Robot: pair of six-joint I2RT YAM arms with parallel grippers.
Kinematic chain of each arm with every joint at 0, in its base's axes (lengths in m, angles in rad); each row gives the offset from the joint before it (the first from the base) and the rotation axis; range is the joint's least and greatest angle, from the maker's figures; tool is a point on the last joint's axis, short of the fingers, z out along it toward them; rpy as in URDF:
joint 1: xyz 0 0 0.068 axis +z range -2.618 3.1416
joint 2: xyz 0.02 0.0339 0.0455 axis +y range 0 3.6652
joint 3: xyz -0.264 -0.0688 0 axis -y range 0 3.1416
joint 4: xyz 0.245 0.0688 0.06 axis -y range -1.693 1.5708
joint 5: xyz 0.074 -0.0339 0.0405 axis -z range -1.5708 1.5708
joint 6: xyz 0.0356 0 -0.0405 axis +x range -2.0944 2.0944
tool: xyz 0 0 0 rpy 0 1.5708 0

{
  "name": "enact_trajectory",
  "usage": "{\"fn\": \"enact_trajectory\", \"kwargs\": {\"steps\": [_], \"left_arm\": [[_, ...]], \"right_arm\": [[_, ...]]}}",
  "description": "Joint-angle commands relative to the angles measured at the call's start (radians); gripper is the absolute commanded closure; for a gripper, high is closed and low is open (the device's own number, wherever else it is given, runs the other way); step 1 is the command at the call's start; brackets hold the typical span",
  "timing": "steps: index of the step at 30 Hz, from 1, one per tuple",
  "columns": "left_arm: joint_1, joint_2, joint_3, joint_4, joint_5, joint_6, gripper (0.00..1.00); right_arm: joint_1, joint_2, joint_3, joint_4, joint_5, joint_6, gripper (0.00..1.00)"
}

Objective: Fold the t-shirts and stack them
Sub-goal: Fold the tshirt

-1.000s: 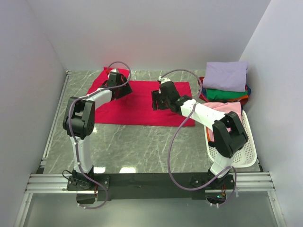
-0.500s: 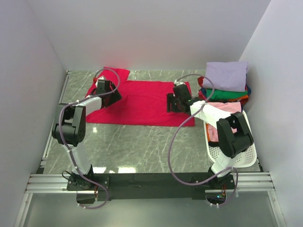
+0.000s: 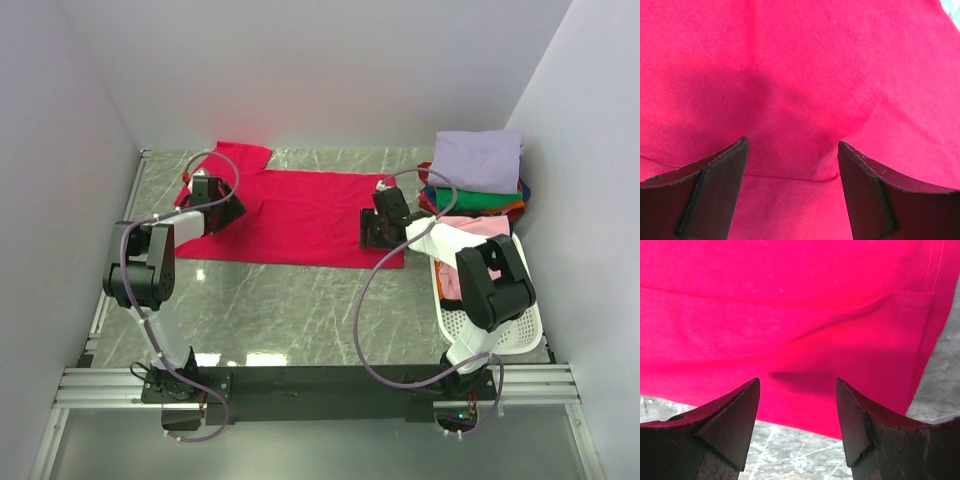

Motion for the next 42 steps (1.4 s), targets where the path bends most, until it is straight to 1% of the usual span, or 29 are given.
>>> {"fn": "enact_trajectory", "kwargs": {"steps": [1,8,10,18,25,29,32,34,37,42], "left_arm": [[0.020,-0.022,-0.042,-0.027,-0.009,0.003,0.21],[0.020,-0.052,-0.082,-0.027,0.006,0.008,0.21],[0.020,-0.068,-0.110,-0.027,0.011,0.008,0.21],[0.021,-0.138,-0.211,-0.027,0.003,0.003,0.20],[0.021,-0.193,-0.269,-0.027,-0.023,-0.003,0.19],[0.021,-0.235,-0.292,-0.027,-0.060,-0.004,0.19],[0.021,-0.273,-0.288,-0.032,-0.089,-0.007,0.19],[0.021,-0.305,-0.288,-0.033,-0.103,-0.007,0.18],[0.021,-0.338,-0.292,-0.032,-0.110,-0.006,0.18],[0.021,-0.365,-0.300,-0.029,-0.112,-0.004,0.17]], "right_arm": [[-0.008,0.034,-0.008,-0.019,-0.031,0.022,0.31],[-0.008,0.082,-0.016,-0.072,-0.039,0.023,0.31],[-0.007,0.080,-0.025,-0.105,-0.067,0.022,0.32],[-0.005,0.008,-0.123,-0.172,-0.107,0.042,0.32],[-0.006,-0.081,-0.218,-0.214,-0.192,0.057,0.32],[-0.006,-0.139,-0.203,-0.255,-0.154,0.060,0.32],[-0.006,-0.185,-0.137,-0.305,-0.116,0.055,0.32],[-0.010,-0.204,-0.087,-0.327,-0.055,0.045,0.31],[-0.031,-0.188,-0.041,-0.335,0.022,0.031,0.31],[-0.060,-0.150,0.003,-0.301,0.065,0.019,0.32]]}}
